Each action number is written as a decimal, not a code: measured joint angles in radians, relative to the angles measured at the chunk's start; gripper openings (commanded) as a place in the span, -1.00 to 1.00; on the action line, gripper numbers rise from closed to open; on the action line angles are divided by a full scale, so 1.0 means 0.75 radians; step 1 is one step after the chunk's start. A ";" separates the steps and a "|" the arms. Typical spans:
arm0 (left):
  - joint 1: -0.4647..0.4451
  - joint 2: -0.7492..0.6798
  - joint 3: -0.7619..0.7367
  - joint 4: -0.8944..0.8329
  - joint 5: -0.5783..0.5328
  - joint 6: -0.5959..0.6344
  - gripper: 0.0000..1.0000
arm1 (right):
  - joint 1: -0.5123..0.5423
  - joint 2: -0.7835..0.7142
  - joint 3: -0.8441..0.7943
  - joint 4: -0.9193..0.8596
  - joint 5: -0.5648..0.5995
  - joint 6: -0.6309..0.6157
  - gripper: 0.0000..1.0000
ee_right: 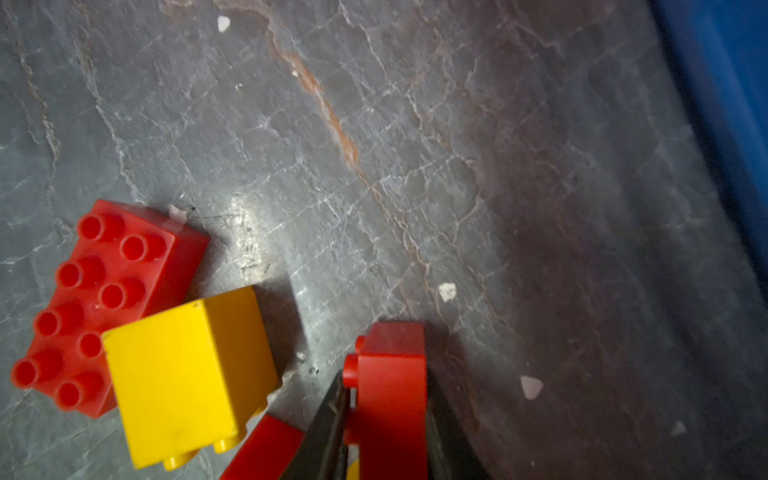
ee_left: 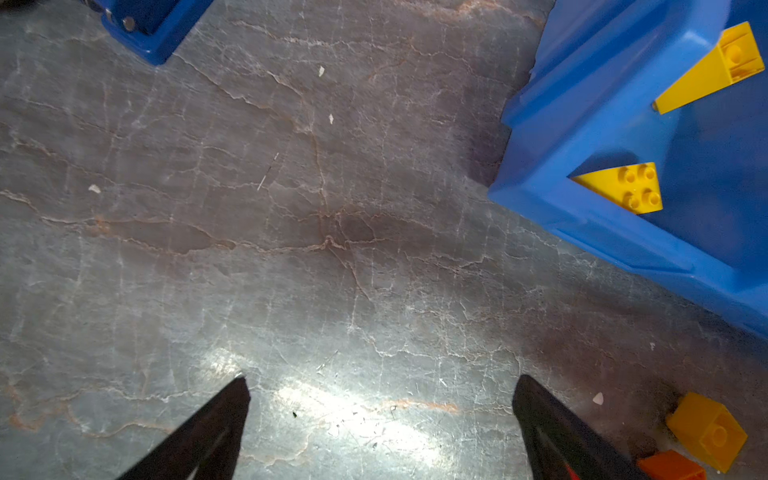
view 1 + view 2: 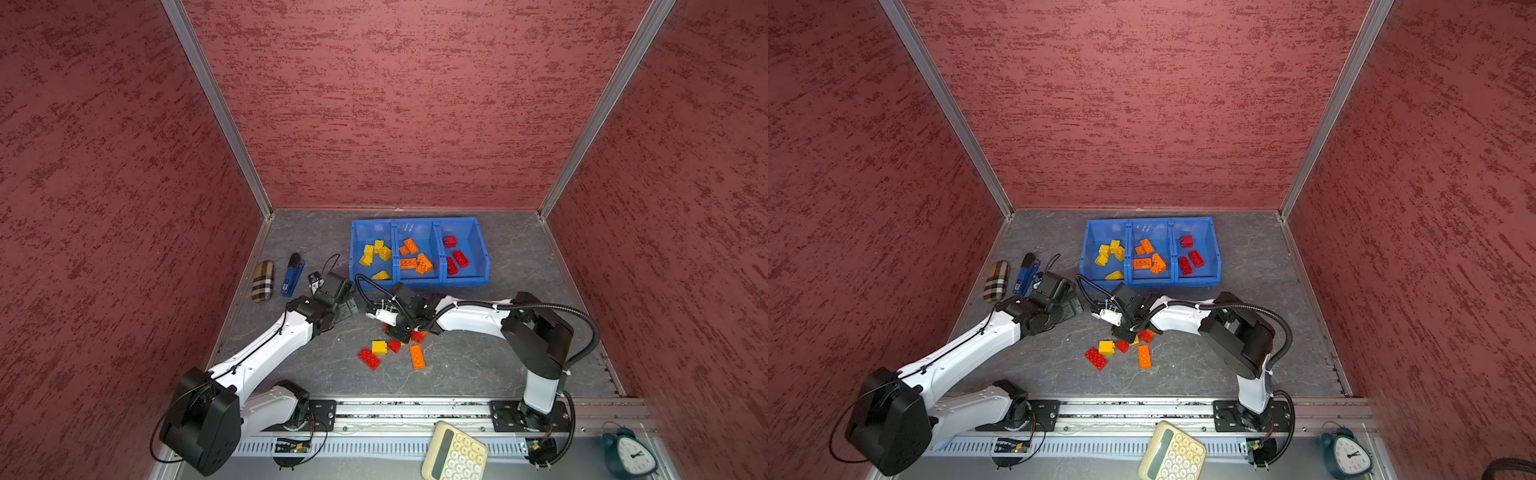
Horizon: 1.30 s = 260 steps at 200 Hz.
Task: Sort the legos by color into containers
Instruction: 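Carry the red brick to the far compartment and open the right gripper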
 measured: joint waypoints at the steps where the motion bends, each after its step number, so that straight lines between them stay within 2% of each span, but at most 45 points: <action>1: -0.001 0.001 0.000 0.001 0.000 0.001 0.99 | -0.001 -0.006 -0.004 0.001 0.001 0.001 -0.51; 32: -0.061 0.012 0.011 0.034 0.023 0.043 0.99 | -0.037 -0.190 -0.116 0.043 -0.002 0.038 -0.58; 59: -0.143 0.023 0.045 0.110 0.056 0.108 0.99 | -0.151 -0.407 -0.218 0.113 -0.010 0.110 -0.59; 96: -0.255 0.102 0.144 0.221 0.097 0.210 0.99 | -0.404 -0.636 -0.324 0.221 -0.015 0.228 -0.60; 127: -0.347 0.175 0.206 0.333 0.176 0.325 0.99 | -0.691 -0.700 -0.344 0.240 -0.041 0.305 -0.60; 147: -0.392 0.220 0.234 0.386 0.222 0.378 0.99 | -0.846 -0.651 -0.316 0.236 -0.020 0.373 -0.59; 166: -0.415 0.262 0.259 0.409 0.247 0.407 1.00 | -0.918 -0.522 -0.232 0.228 0.007 0.428 -0.56; 223: -0.419 0.318 0.280 0.377 0.309 0.498 0.99 | -0.949 -0.058 0.187 0.109 0.032 0.458 -0.45; 260: -0.422 0.318 0.261 0.315 0.350 0.519 0.99 | -0.950 0.080 0.340 0.068 0.068 0.491 -0.27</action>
